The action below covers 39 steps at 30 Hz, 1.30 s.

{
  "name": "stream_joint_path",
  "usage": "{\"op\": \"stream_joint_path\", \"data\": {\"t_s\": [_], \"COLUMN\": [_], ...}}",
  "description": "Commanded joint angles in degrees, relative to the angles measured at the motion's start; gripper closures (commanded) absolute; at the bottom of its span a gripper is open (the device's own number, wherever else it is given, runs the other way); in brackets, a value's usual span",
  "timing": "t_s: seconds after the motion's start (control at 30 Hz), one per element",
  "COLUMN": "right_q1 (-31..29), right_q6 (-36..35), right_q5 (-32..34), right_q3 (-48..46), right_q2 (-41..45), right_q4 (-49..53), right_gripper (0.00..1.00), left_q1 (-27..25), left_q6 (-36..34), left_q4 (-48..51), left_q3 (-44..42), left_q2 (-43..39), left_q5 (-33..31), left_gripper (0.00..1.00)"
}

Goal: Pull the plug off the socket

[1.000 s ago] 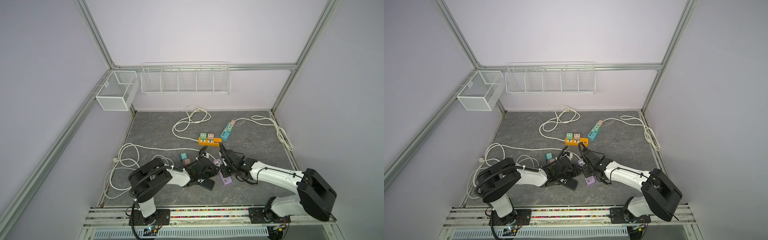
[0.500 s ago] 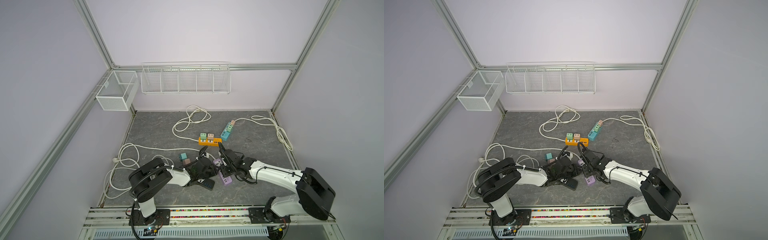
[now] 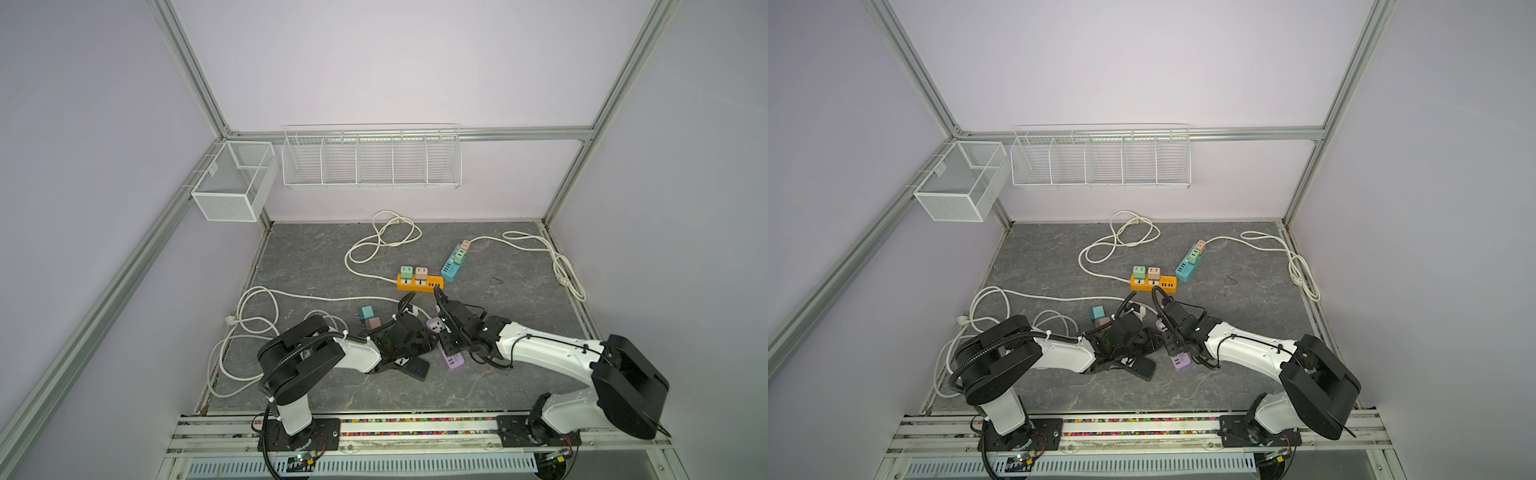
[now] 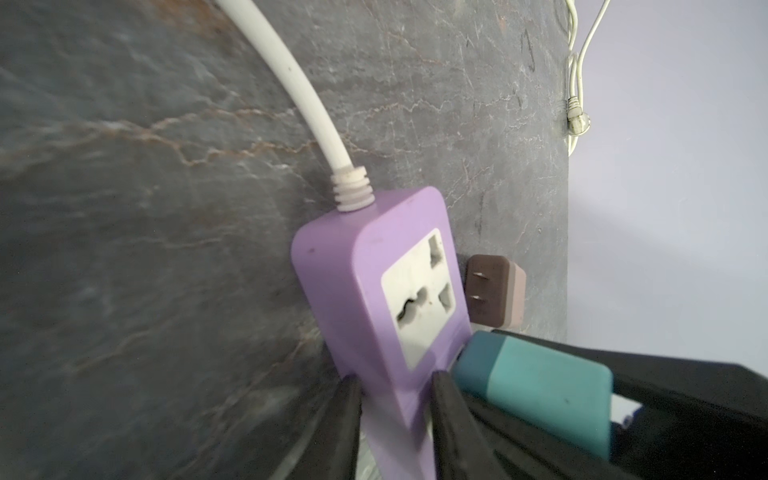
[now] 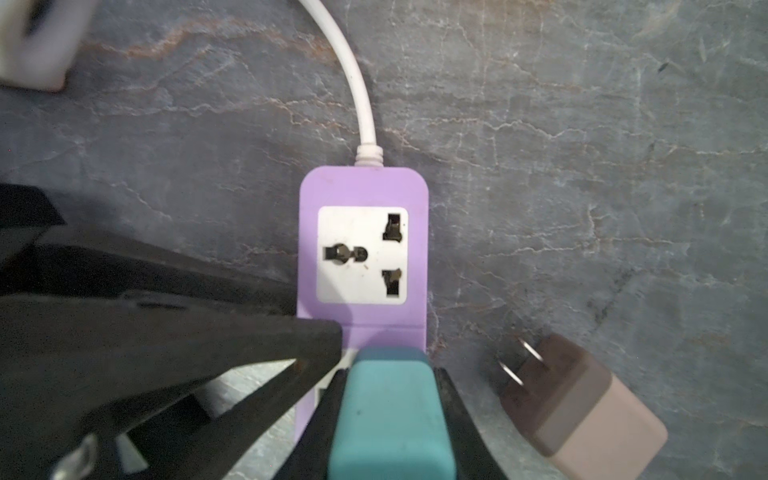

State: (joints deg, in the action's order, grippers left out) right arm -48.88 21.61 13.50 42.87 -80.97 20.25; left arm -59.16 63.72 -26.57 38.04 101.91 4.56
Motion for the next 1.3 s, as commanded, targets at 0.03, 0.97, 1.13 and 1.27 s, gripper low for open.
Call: {"op": "stream_joint_path", "data": {"t_s": [0.03,0.97,1.13,1.27], "right_q1": [-2.3,-1.33,-1.33,3.7], "right_q6": [0.48,0.34,1.18,1.62], "right_q5": [-0.49,-1.68,-0.94,-4.07], "right_q3": [4.27,3.44,2.71,0.74], "right_q2": [0.31,2.54,2.34,5.2], "right_q4": [-6.48,-7.42,-8.25,-9.11], "right_gripper": [0.92,0.93,0.94,0.93], "left_q1": [-1.23,-1.48,-1.49,-1.57], "left_q6": [-1.15,-1.15,-1.15,-1.15], "left_q4": [15.42,15.8,16.48,16.86], "left_q3": [-3.94,-2.94,-2.8,-2.84], "left_q2": [7.59,9.67,9.76,9.38], "left_q5": [1.59,1.51,1.33,1.77], "left_gripper": [0.71,0.71,0.71,0.72]}}
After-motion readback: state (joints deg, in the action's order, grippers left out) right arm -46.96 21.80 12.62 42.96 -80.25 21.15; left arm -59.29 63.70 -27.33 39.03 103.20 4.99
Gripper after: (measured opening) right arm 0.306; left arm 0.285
